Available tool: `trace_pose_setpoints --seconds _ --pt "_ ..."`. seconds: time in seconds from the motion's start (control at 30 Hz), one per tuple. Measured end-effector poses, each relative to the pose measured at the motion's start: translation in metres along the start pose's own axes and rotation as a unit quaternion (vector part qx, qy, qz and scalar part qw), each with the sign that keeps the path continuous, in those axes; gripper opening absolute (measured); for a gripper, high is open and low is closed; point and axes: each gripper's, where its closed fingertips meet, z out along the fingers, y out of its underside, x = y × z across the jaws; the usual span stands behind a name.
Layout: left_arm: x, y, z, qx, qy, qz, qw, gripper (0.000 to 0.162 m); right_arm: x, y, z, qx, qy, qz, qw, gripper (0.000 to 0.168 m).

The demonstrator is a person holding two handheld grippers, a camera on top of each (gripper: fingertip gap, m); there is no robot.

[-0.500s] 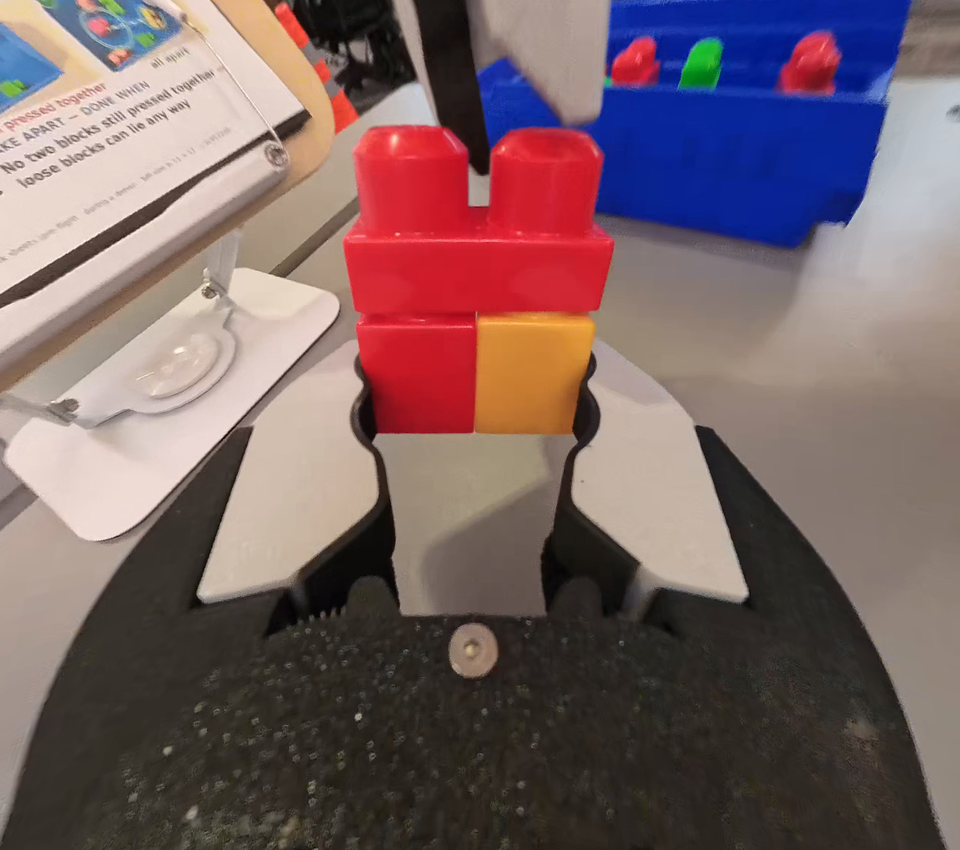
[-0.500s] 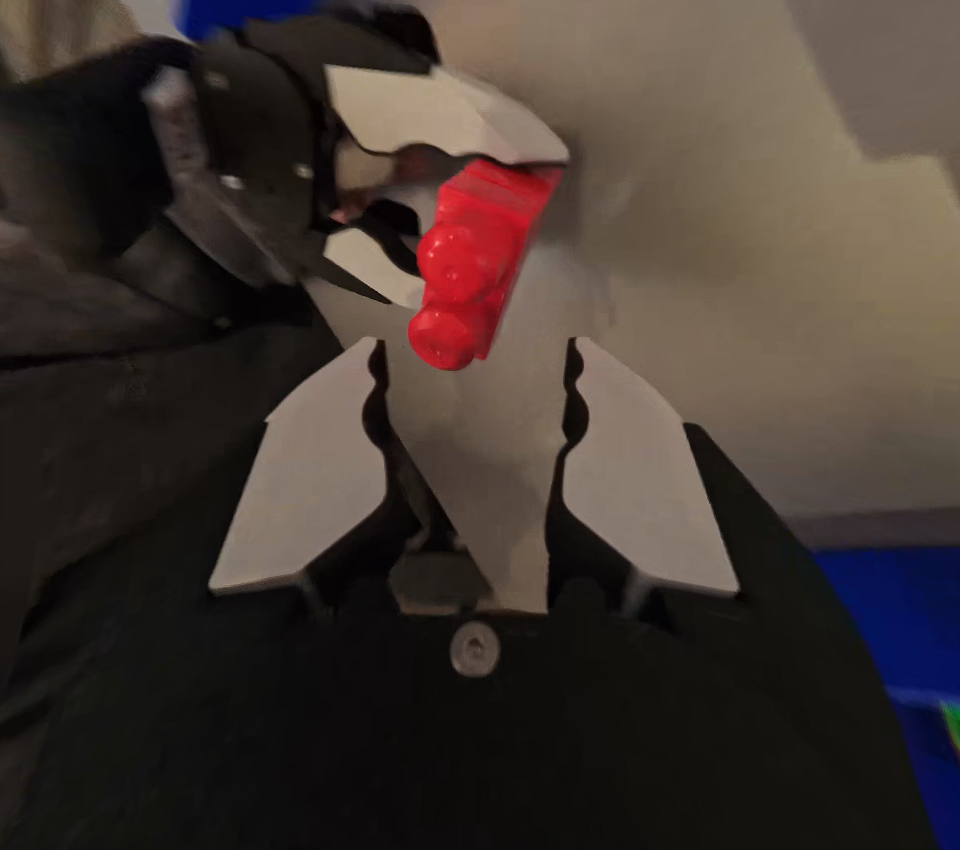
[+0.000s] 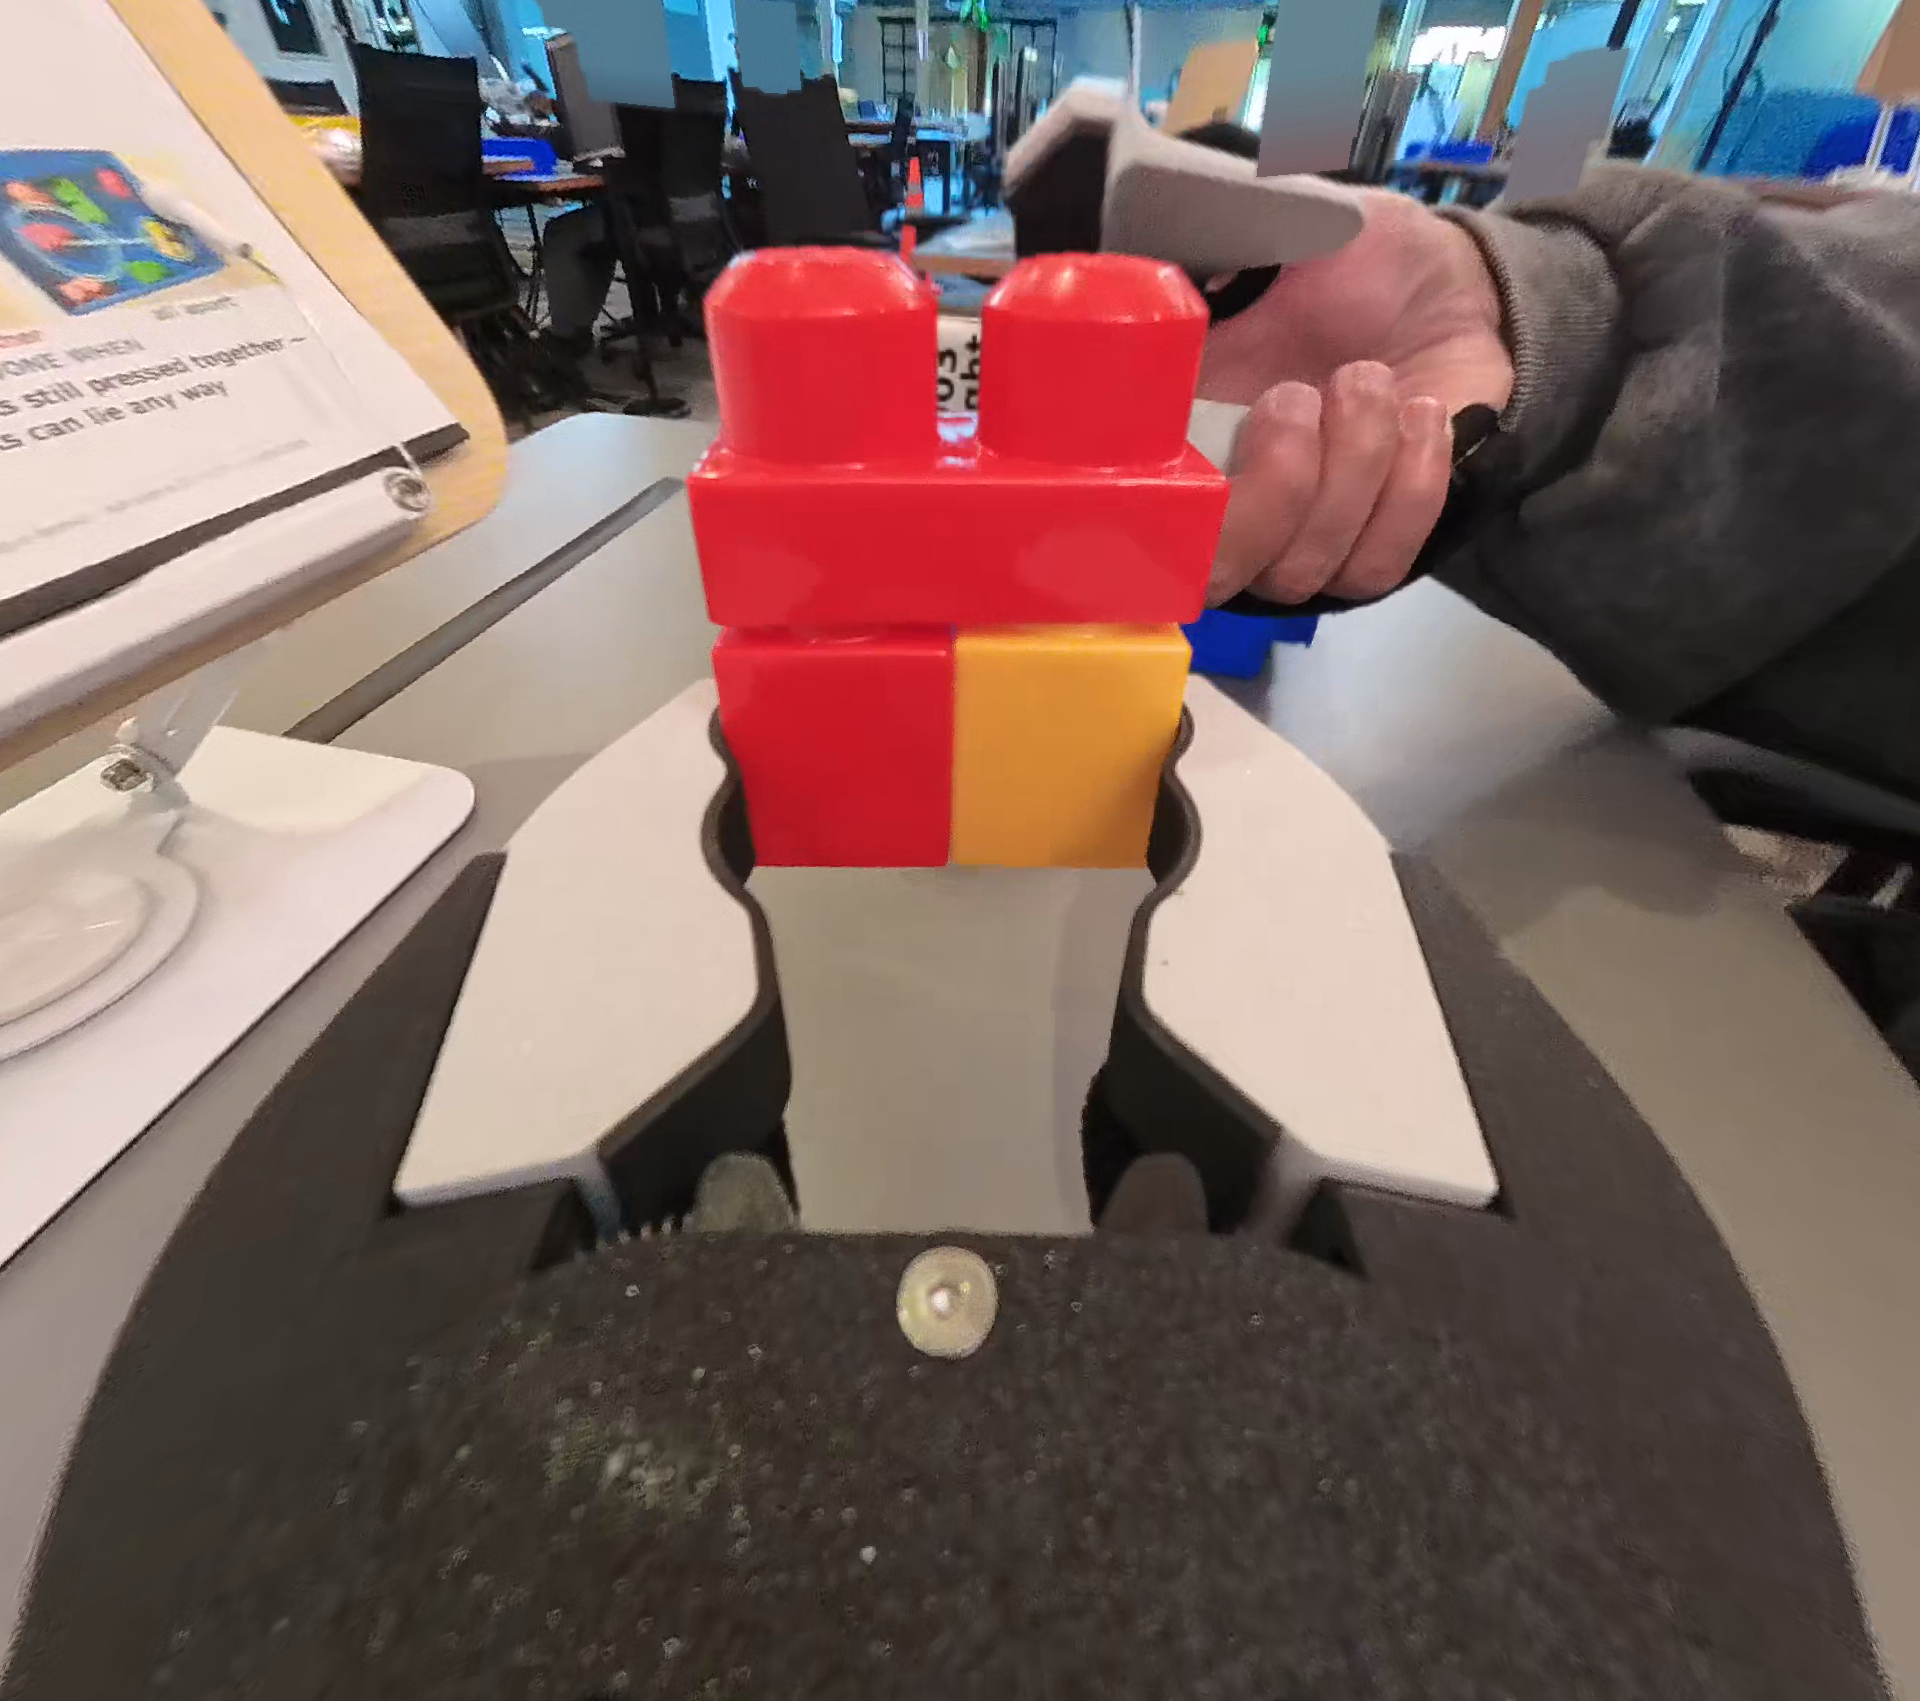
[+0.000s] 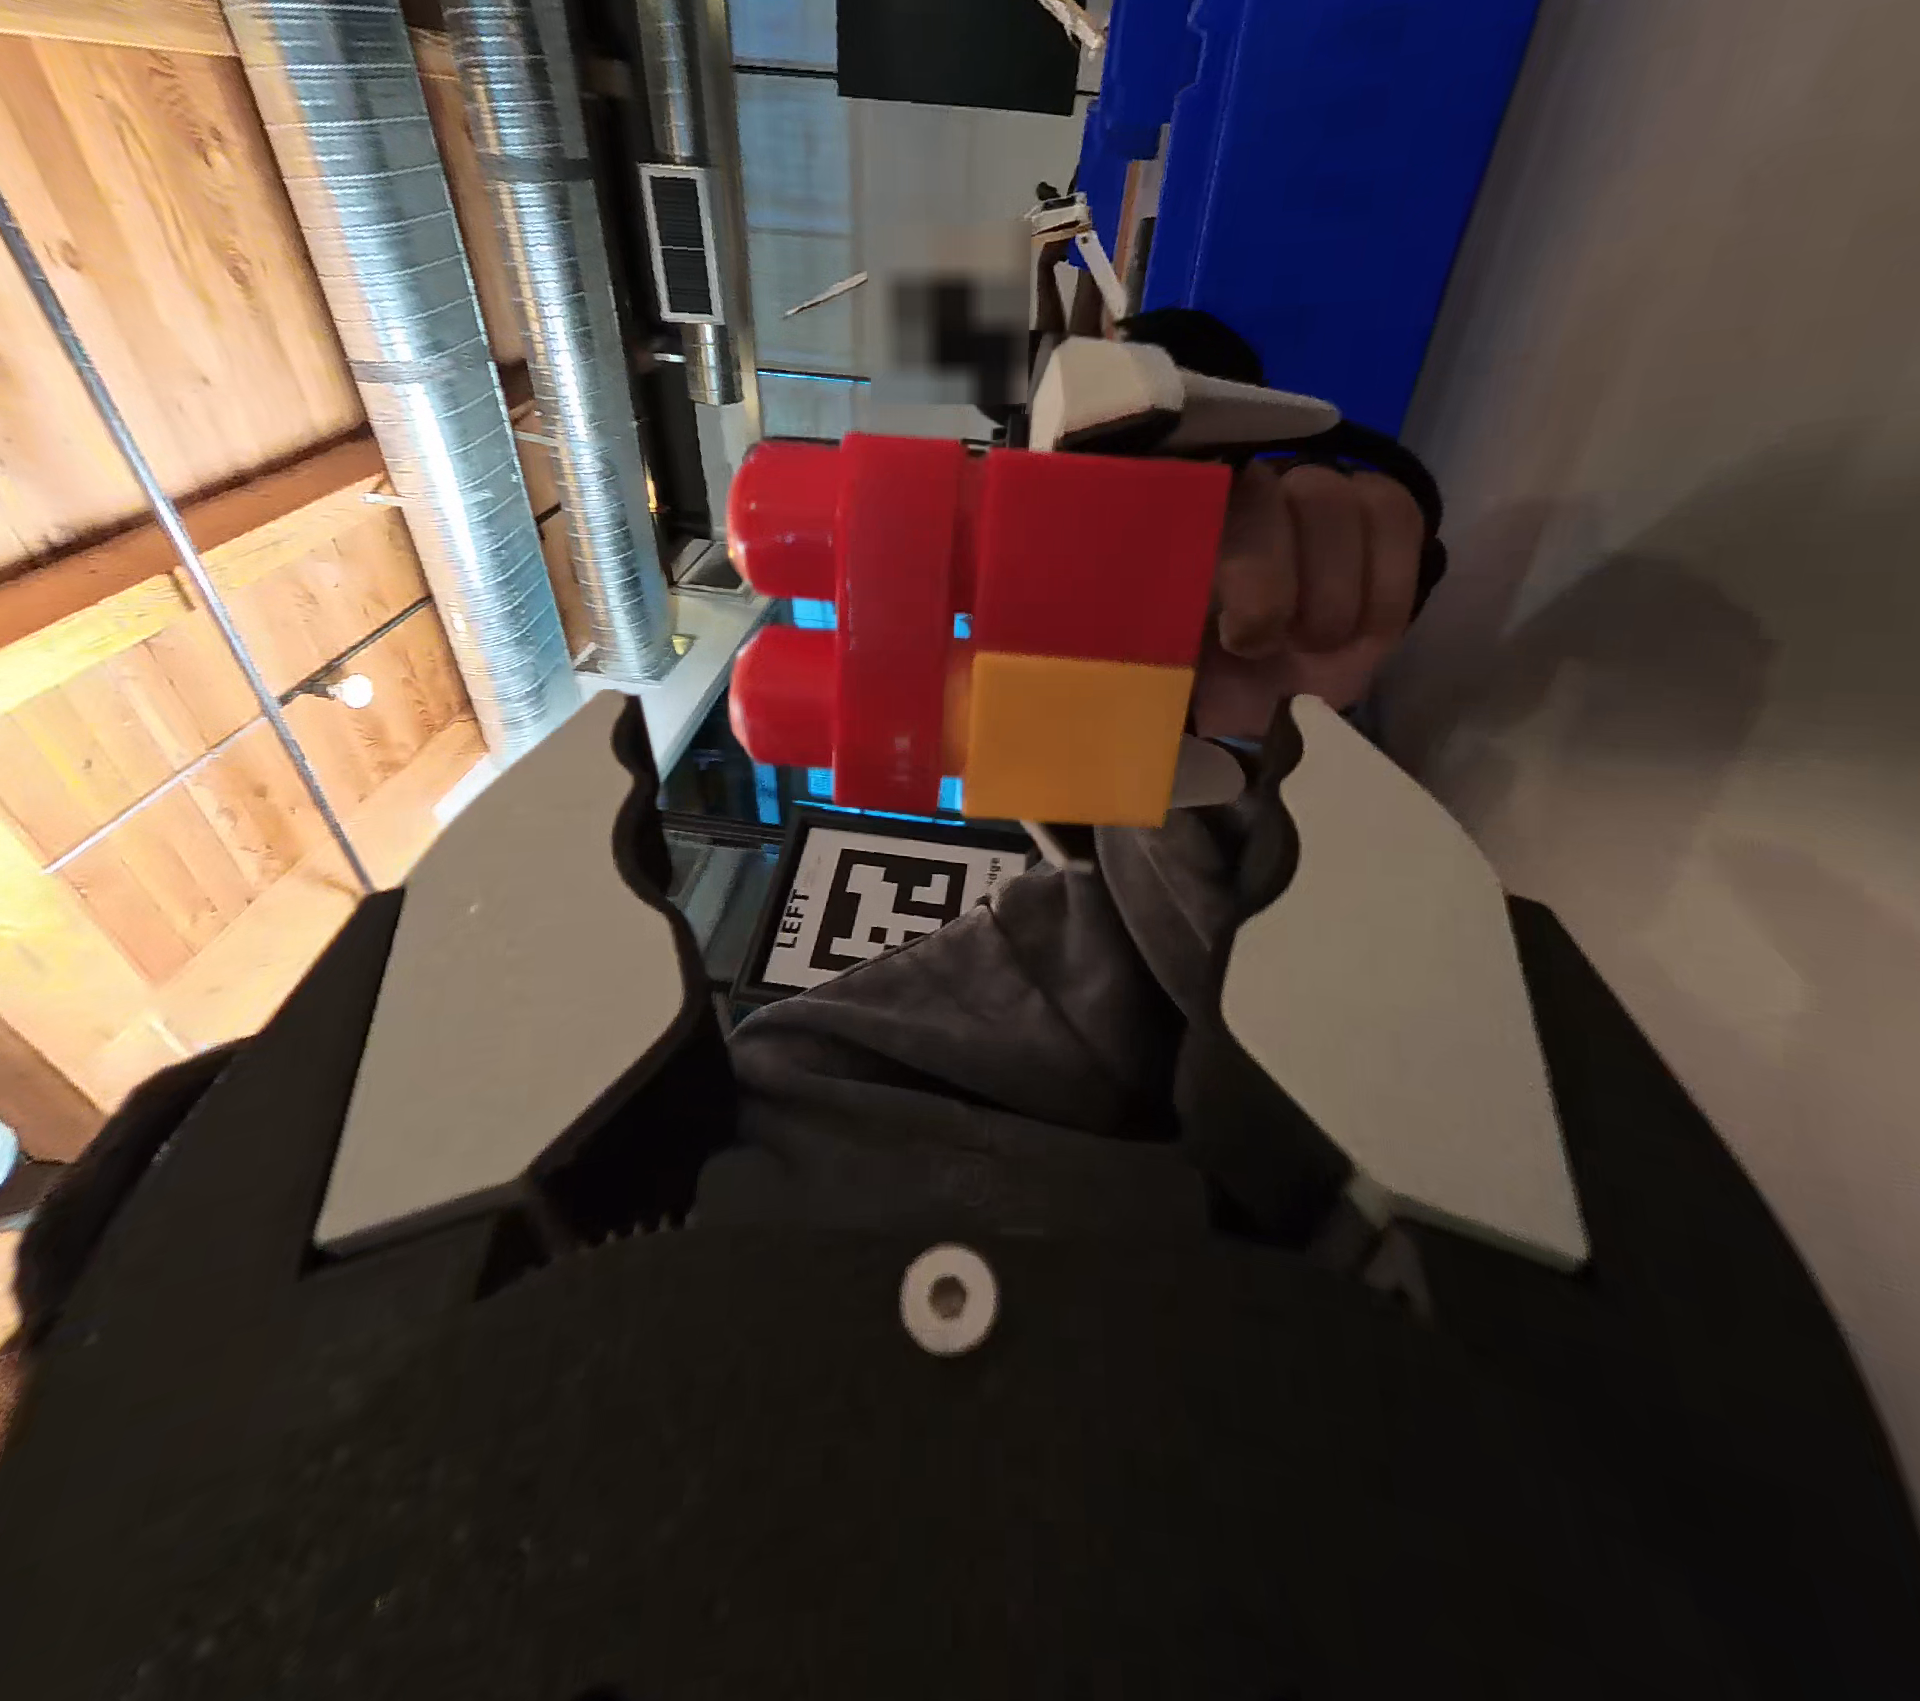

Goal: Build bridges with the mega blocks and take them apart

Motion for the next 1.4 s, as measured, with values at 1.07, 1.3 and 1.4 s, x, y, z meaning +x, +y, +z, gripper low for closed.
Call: trace_pose_setpoints --seconds 1.07,1.3,1.4 --pt "0.0 0.021 0.011 -0.054 -0.028 0.024 0.998 0.076 0.019 0.017 0.012 -0.045 -0.046 -0.01 0.998 0.093" --pt "-0.003 0.013 0.006 -0.045 -0.052 0.048 0.996 0.076 0.007 0.005 0.008 -0.043 -0.085 -0.021 0.995 0.097" --pt "-0.011 0.014 0.003 -0.052 -0.067 0.049 0.995 0.075 0.015 0.004 0.016 -0.055 -0.049 -0.027 0.997 0.106"
